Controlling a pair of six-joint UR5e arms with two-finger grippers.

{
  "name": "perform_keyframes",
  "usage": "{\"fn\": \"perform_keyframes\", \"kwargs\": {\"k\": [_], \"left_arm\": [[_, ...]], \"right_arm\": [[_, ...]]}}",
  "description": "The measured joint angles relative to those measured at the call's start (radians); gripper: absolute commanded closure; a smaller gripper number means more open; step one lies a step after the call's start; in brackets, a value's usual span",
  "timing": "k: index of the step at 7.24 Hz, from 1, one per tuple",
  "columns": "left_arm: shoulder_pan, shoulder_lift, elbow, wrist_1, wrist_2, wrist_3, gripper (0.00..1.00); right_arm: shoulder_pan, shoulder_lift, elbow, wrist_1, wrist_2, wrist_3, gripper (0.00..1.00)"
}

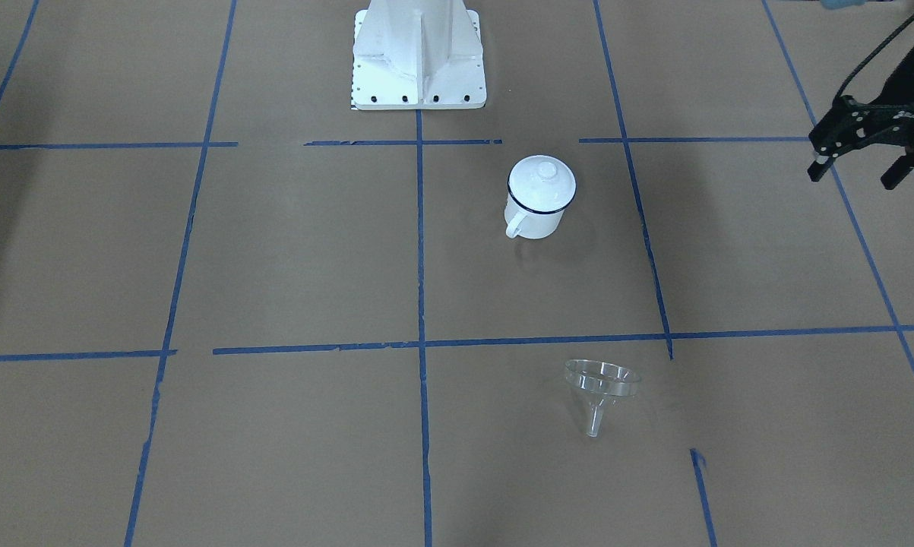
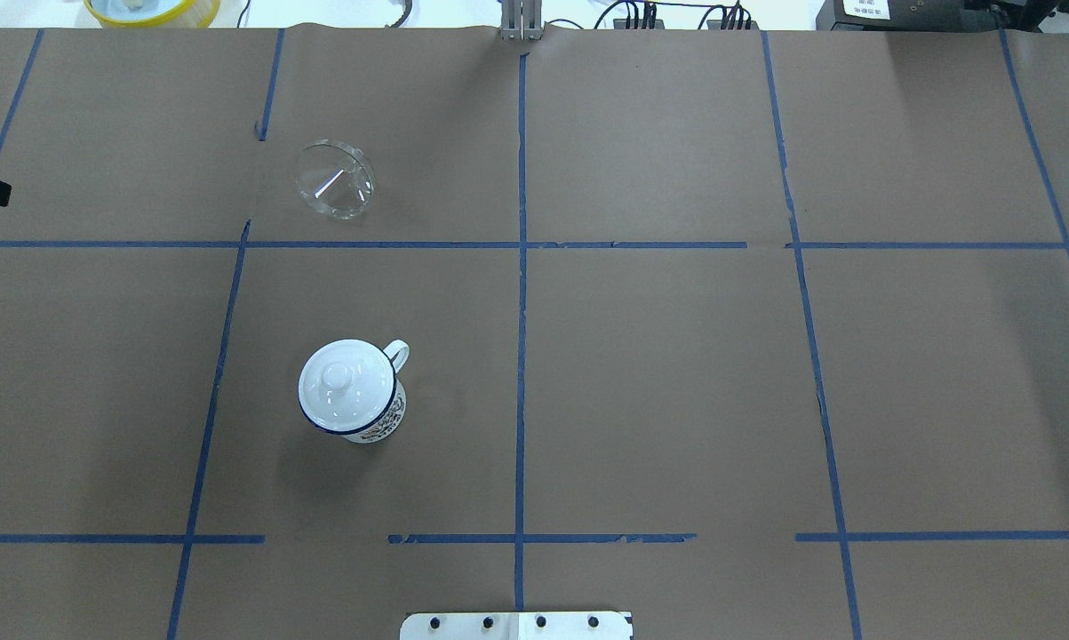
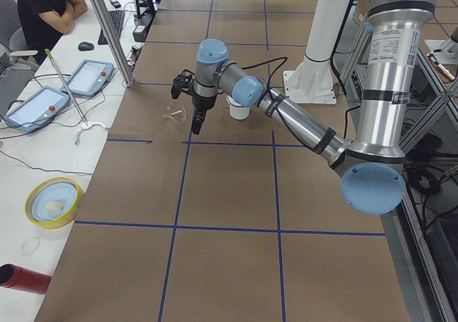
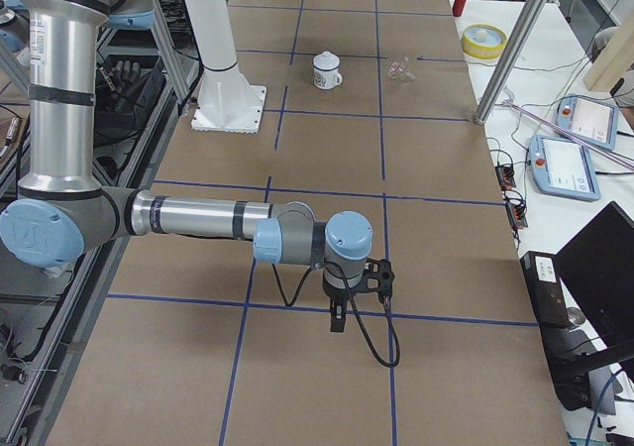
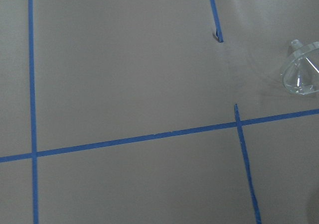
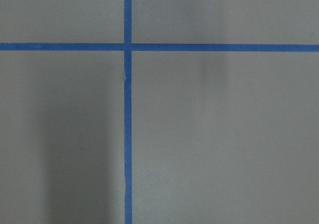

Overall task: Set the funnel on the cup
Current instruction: 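Move the left gripper over the white lid on the mug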

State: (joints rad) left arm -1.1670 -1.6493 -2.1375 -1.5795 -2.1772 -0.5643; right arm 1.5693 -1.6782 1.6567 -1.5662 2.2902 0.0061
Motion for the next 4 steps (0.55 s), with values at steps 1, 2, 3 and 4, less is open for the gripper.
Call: {"fn": "perform_keyframes", "kwargs": {"k": [1,2,3,4], "left_arm": [[0.076,-0.019,-0.028,0.001,0.037,-0.079,0.00],[0.144,-0.051,-0.039,0.004,0.070,-0.145,0.00],[0.190,-0.086,-0.035,0.005,0.086,-0.180,0.00],[0.229,-0.117,-0.024,0.006,0.099,-0.206,0.00]], "right_arm": [[0.000,0.000,0.000,0.000,0.000,0.000,0.00],[0.000,0.000,0.000,0.000,0.000,0.000,0.00],[0.000,0.000,0.000,0.000,0.000,0.000,0.00],[0.000,0.000,0.000,0.000,0.000,0.000,0.00]]}}
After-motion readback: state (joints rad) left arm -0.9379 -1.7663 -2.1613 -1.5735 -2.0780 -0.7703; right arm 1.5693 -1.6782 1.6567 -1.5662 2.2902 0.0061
